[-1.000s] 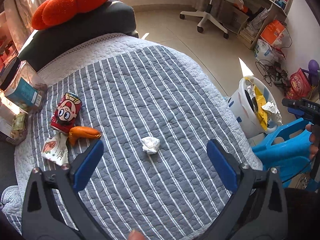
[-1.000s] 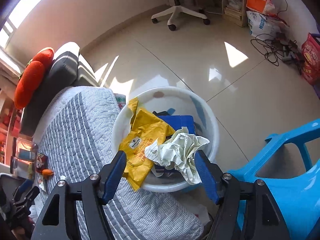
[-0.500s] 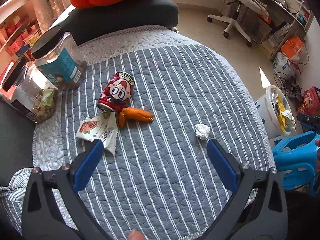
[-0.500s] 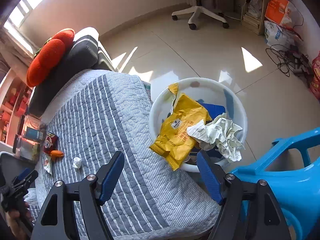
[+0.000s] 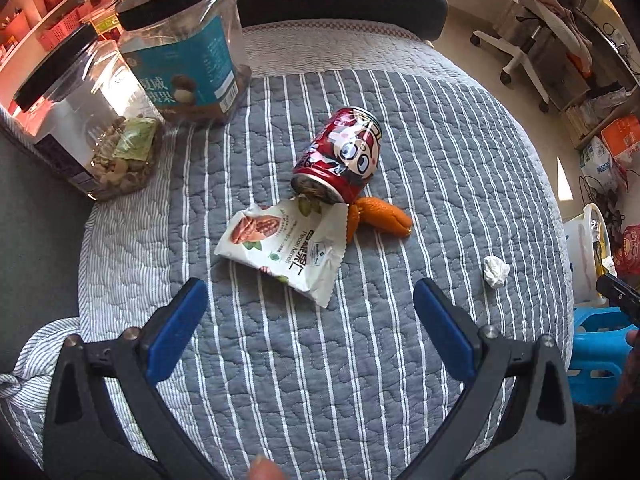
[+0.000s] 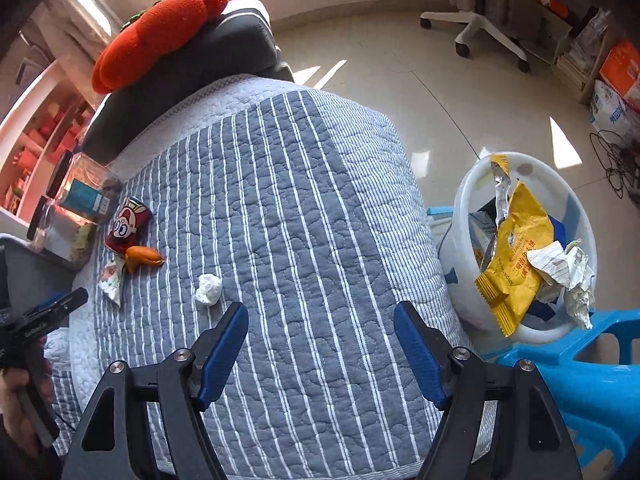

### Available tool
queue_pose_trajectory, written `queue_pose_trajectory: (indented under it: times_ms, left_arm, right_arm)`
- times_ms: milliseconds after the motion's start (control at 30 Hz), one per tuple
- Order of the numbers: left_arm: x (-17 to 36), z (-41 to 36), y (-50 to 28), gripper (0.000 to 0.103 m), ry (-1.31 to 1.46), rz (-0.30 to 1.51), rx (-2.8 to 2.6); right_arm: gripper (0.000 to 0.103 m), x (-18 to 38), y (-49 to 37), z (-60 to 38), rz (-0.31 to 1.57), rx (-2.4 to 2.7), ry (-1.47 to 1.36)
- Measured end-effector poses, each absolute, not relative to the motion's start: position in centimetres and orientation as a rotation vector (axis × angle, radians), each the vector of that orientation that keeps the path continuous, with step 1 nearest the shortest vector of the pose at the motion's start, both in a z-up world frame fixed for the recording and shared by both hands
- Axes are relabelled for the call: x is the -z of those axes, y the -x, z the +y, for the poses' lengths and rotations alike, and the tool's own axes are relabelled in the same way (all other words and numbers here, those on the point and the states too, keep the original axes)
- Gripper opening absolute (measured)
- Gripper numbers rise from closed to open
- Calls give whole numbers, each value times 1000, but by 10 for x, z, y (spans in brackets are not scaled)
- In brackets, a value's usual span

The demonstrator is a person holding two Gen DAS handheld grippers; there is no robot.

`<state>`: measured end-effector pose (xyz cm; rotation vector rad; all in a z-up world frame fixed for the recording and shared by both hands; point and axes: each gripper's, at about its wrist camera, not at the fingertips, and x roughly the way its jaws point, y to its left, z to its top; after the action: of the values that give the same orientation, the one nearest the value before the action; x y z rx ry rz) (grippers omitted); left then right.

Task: Collect trash
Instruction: 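Move both tools back over the bed toward the nut packet and tissue, then grasp the white nut packet with the left tool while the right tool grasps the tissue ball, then carry the nut packet and tissue ball to the bucket and release both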

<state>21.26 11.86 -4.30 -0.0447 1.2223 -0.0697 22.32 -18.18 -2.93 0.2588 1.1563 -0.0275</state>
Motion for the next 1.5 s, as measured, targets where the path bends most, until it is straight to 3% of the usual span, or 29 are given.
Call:
queue_pose_trajectory:
  times_ms: [167,467,533,567,633,733,767,800,833,1067,1400,1500]
  left_arm:
    - [63,134,-232,97,115,1237,59]
    - [100,122,-254,96,-41,1276,84]
    - [104,124,-256,88,-39,1278,84]
    - [107,125,-257,78,-35,1288,79]
    - [109,129,-262,75,-20,1277,80]
    - [108,138,-263,62,24,1256,100]
    - [106,141,-263,51,44,1252,113]
    - [106,143,-263,20,71,1260,136]
    - [108,144,-262,15,87,1283,141]
    - [100,144,-247,10,49,1271,144]
    - [71,138,-229,9,36,1245,165]
    - [67,133,-226,9,25,1242,168]
  right_arm:
    - [76,44,-236,-153,1191,-4,-220]
    - [76,63,-250,-134,1234,-9,-189]
    - [76,65,-252,-130,1238,-13,-185]
    - [76,66,-253,-127,1240,-16,-182]
    - [76,68,-256,-122,1244,-23,-177]
    - [76,71,-259,-113,1246,-38,-171]
    - [76,71,-260,-110,1245,-43,-171]
    - [76,72,-262,-107,1245,-48,-171]
    - [76,73,-264,-104,1245,-54,-172]
    - [73,88,-277,-83,1252,-90,-172]
    - [26,118,-287,-59,1300,-88,-92]
    - [23,119,-288,-53,1284,-81,-41]
